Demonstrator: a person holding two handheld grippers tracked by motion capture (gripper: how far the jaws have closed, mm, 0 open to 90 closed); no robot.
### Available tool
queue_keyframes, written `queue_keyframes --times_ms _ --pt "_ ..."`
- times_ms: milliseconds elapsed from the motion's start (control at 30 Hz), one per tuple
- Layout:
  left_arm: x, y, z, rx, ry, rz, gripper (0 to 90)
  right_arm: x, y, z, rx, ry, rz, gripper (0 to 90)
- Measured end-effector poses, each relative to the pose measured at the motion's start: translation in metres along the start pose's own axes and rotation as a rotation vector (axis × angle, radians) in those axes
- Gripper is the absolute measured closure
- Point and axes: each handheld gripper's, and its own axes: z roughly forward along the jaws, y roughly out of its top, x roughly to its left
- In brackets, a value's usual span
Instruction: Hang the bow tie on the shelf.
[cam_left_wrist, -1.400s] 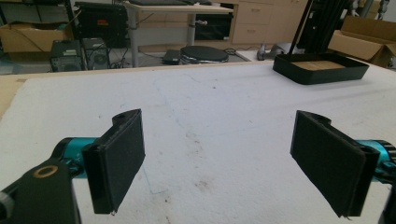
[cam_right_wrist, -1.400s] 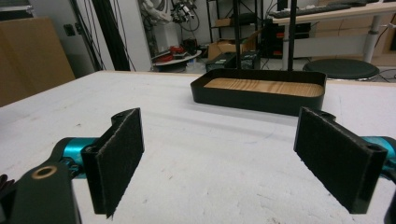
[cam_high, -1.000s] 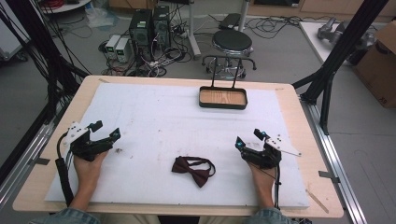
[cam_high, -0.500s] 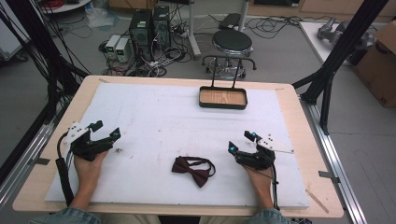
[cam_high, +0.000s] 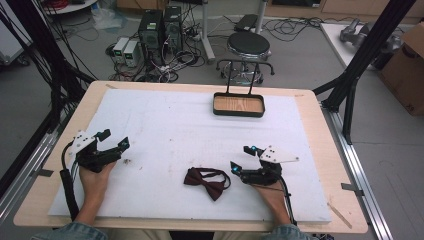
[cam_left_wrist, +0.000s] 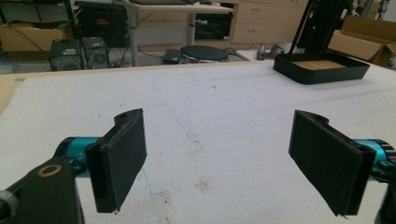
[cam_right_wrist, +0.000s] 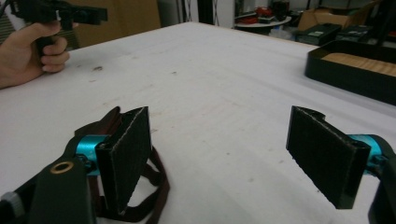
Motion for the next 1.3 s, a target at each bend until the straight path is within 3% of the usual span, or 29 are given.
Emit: queue_keyframes --times_ms 133,400,567,900,1300 --pt "0.000 0.000 0.000 0.001 0.000 0.000 19.2 0.010 0.001 0.009 0.017 0.069 -0.005 21.4" --pt "0.000 0.000 0.000 0.000 0.002 -0.003 19.2 0.032 0.003 0.026 0.076 0.163 -0.065 24.0" --pt "0.000 0.000 0.000 0.002 0.001 -0.001 19.2 0.043 0.004 0.034 0.105 0.231 -0.078 25.1" --pt "0.000 0.000 0.000 0.004 0.002 -0.002 19.2 0.060 0.005 0.045 0.189 0.284 -0.186 36.8" --pt "0.000 0.000 0.000 0.004 0.001 -0.001 19.2 0.069 0.003 0.052 0.284 0.325 -0.262 51.1"
